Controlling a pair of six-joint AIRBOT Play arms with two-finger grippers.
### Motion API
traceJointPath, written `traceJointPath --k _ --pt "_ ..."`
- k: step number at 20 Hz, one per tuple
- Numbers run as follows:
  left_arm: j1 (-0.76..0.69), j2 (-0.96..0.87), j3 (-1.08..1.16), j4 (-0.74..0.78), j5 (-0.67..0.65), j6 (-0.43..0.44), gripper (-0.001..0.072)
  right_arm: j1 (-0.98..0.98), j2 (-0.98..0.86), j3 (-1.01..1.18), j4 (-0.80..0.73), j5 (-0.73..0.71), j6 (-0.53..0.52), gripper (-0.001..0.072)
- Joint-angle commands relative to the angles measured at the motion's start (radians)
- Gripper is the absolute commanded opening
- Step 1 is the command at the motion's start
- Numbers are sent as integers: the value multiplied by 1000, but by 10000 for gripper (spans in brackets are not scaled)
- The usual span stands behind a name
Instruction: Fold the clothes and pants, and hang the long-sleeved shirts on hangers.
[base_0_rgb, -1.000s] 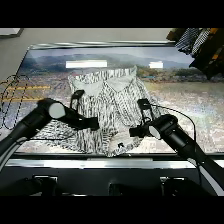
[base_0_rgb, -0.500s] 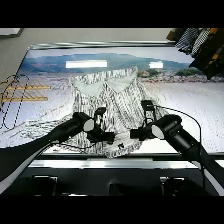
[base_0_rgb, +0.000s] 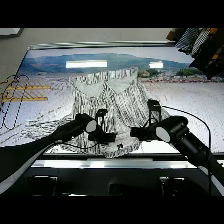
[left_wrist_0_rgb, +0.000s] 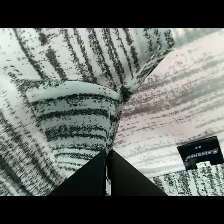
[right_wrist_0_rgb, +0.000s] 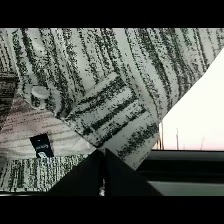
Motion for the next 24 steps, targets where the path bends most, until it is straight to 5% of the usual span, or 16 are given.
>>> traceJointPath --k 1,6,11,15,21,24 --pt "13 64 -1 11 -79 30 19 0 53 38 -87 53 203 24" --pt "-81 156 -5 -48 -41 -51 19 -4 -23 288 -287 61 203 23" --pt "-193 163 -2 -129 129 -198 19 -280 -188 499 -138 -54 75 22" --pt "-204 163 -2 -274 345 -199 19 -399 -328 674 153 -94 -226 22" --pt "-198 44 -2 -340 468 -194 18 -398 -521 714 121 -74 -405 23" --pt "-175 -45 -2 -445 500 -108 19 -398 -625 675 145 -106 -415 23"
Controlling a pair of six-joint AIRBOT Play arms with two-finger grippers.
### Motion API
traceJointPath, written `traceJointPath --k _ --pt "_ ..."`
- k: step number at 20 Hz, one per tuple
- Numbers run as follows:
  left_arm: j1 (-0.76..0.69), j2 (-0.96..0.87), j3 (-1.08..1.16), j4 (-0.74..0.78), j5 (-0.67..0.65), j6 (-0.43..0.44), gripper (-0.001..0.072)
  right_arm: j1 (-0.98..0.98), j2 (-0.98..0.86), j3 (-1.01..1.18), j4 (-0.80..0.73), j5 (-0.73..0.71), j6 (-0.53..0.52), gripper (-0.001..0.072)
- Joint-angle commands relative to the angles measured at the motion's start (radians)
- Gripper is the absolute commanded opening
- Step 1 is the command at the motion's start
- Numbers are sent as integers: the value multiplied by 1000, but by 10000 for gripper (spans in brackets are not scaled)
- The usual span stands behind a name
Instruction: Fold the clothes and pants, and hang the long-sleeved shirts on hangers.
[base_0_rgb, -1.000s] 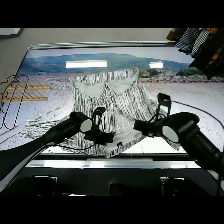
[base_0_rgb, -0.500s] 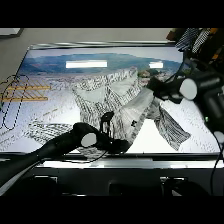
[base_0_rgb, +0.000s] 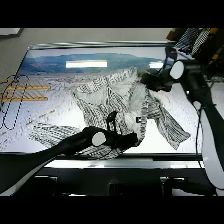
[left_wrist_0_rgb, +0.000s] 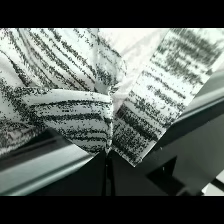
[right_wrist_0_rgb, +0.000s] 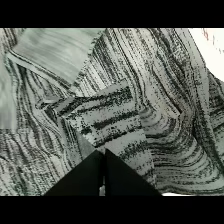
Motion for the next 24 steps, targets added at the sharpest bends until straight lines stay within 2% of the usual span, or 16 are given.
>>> traceJointPath --k 1,5,6,7,8,9,10,12,15,17,20,22,24 --pt "30 -90 1 -127 52 95 18 -4 -121 -25 37 -20 -58 24" --pt "80 -117 1 -144 51 174 20 -2 -207 -29 138 12 -69 36" --pt "86 -116 1 -144 51 174 28 -2 -213 -29 164 36 -69 154" --pt "93 -115 1 -144 50 174 100 -5 -208 -28 182 63 -69 314" --pt "105 -113 1 -144 42 182 254 -16 -190 -25 185 97 -74 453" --pt "126 -108 2 -144 21 229 437 -32 -160 -19 182 134 -85 497" --pt "156 -98 4 -143 -19 295 501 -69 -116 -11 180 182 -100 496" --pt "237 -66 15 -111 -116 469 507 -176 -6 -8 160 298 -113 497" --pt "373 -10 39 18 -183 637 544 -330 146 -57 114 481 -119 506" --pt "448 -7 66 45 -182 753 543 -377 253 -197 143 511 -50 566" --pt "511 -9 74 45 -116 989 536 -349 397 -523 304 436 76 564" --pt "520 -10 73 45 -75 1177 533 -286 456 -723 377 318 181 564" --pt "512 -11 73 45 -21 1309 533 -200 458 -854 471 209 233 564"
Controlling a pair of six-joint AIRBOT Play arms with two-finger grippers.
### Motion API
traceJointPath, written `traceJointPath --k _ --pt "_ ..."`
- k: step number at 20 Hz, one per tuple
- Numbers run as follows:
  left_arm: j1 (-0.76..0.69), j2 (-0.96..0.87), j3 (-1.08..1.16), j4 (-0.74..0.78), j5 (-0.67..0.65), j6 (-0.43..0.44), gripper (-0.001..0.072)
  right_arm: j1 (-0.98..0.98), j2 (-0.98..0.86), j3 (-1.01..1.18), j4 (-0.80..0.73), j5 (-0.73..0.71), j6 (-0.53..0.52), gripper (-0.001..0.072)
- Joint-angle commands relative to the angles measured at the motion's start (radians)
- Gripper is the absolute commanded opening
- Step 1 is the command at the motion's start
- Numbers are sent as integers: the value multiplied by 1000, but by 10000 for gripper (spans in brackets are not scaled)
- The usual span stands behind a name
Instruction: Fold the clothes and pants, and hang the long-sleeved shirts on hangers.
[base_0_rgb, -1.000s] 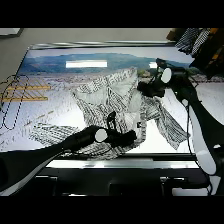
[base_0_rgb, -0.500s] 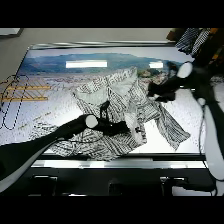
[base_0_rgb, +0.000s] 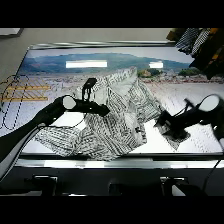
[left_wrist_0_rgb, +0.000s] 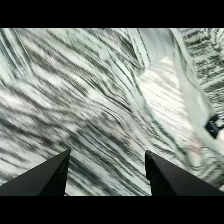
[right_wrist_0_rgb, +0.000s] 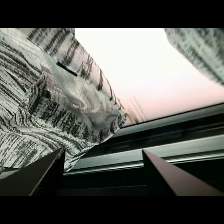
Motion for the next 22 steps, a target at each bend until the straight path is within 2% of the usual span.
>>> traceJointPath --k 1,5,7,8,9,10,11,12,13,14,15,16,18,20,22 --pt "12 1 4 10 100 315 533 133 55 -264 188 -204 150 564" --pt "2 -10 4 10 231 505 533 300 37 -348 199 -410 324 562" --pt "-2 -18 4 10 296 559 534 325 -11 -350 204 -464 335 551" --pt "-2 -25 6 10 313 566 534 326 -32 -350 212 -474 334 505" --pt "0 -34 11 10 312 567 534 326 -45 -350 206 -480 329 351" --pt "0 -47 20 10 312 567 534 326 -46 -350 196 -485 319 163" --pt "-2 -64 34 9 310 567 534 324 -44 -349 191 -480 317 47" --pt "-2 -84 56 9 298 567 534 324 -40 -349 182 -476 318 25" --pt "-2 -106 82 9 277 567 534 324 -31 -349 176 -468 318 48" --pt "-2 -126 108 9 250 566 534 324 -19 -349 182 -463 317 215" --pt "-1 -138 124 9 238 566 534 324 5 -347 190 -457 308 429" --pt "-1 -141 129 9 244 567 534 324 37 -343 193 -457 304 532" --pt "-1 -140 130 9 242 566 535 323 121 -332 175 -454 342 555" --pt "-1 -140 130 9 243 566 534 323 180 -333 84 -430 466 554" --pt "-2 -140 130 9 243 567 535 323 169 -338 2 -401 529 555"
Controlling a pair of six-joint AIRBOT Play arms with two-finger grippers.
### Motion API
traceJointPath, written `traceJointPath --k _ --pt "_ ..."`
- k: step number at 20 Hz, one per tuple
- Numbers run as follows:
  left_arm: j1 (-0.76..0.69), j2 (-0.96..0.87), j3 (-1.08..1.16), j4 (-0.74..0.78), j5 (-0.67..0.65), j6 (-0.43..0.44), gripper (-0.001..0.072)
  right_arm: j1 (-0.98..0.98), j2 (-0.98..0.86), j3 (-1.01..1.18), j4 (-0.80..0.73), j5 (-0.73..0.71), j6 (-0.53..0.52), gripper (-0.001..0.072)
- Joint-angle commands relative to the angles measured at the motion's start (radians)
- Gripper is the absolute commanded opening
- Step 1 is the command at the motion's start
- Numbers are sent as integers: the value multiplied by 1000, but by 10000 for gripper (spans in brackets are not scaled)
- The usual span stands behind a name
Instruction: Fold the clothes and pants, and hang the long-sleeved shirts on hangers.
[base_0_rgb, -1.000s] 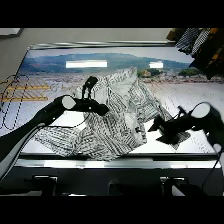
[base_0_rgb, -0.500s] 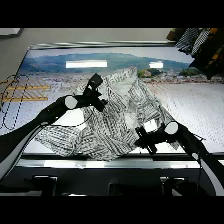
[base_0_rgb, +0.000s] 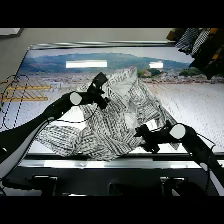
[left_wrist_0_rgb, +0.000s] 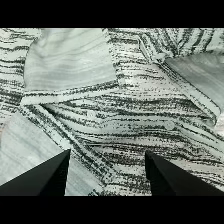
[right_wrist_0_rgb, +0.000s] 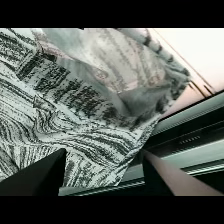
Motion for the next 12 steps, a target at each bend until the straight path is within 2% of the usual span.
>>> traceJointPath --k 1,5,10,12 --pt "-1 -5 6 0 -3 3 535 1 12 -6 -102 26 122 562" --pt "0 -5 6 0 -3 55 535 1 -57 -6 -74 -41 129 568" --pt "-1 -6 6 0 -2 55 535 1 -59 -9 -119 -93 222 570" --pt "-1 -11 6 -9 -2 54 535 1 -80 -10 -81 -94 217 559"
